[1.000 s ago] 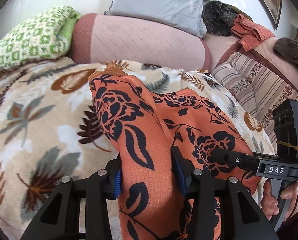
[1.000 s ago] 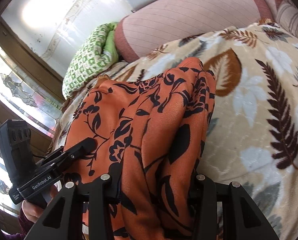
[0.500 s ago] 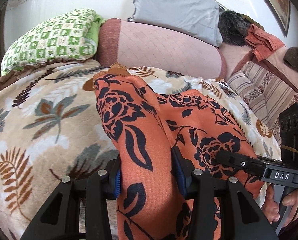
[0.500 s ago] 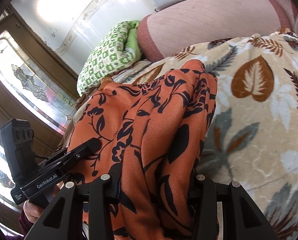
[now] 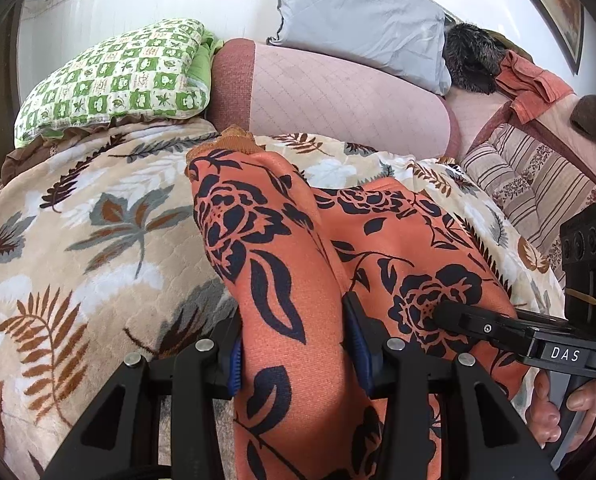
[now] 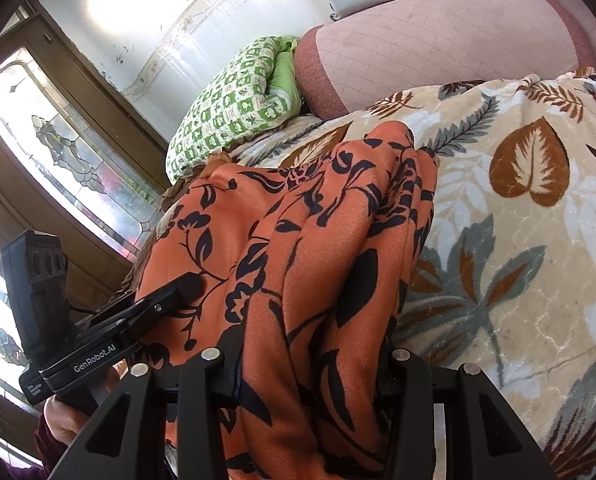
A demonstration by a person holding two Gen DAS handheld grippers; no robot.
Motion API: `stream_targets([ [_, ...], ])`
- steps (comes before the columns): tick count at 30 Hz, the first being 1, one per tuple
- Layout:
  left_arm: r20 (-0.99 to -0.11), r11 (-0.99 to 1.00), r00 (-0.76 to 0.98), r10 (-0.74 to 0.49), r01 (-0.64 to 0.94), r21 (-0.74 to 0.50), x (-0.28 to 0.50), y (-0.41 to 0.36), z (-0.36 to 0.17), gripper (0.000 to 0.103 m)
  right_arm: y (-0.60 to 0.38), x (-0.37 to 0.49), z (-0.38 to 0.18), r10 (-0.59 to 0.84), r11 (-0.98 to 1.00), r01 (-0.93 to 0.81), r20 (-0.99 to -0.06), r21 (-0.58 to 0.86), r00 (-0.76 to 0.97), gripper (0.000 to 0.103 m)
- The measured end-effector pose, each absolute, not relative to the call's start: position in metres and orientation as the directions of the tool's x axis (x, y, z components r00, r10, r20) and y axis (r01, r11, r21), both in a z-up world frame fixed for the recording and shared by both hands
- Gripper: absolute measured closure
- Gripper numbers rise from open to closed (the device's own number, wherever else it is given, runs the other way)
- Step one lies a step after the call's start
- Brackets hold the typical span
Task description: Fold small clothes
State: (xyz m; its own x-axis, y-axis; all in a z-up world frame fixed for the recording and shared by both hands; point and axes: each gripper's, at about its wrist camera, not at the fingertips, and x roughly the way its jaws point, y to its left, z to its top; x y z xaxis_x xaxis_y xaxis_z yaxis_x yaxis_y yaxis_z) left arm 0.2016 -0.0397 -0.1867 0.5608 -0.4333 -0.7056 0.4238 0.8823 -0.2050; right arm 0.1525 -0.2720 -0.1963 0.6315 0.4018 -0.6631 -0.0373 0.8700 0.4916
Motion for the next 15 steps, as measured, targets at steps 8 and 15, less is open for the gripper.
stream_targets([
  [8,-0.716,0.884,0.553,-0.425,0.423,-0.199,0.194,-0.038,-0.192,0.058,-0.269,0.147,-0.199,0.401,0.873,-0.037,-0.672,0.487,0.622,0.058],
  [15,-0.727,0.886,0.544,-0.418,0.421,-0.194,0.189,-0.039,-0.196,0.058,-0.269,0.141,-0.204,0.398,0.876,-0.033,-0.682,0.482,0.614,0.058],
])
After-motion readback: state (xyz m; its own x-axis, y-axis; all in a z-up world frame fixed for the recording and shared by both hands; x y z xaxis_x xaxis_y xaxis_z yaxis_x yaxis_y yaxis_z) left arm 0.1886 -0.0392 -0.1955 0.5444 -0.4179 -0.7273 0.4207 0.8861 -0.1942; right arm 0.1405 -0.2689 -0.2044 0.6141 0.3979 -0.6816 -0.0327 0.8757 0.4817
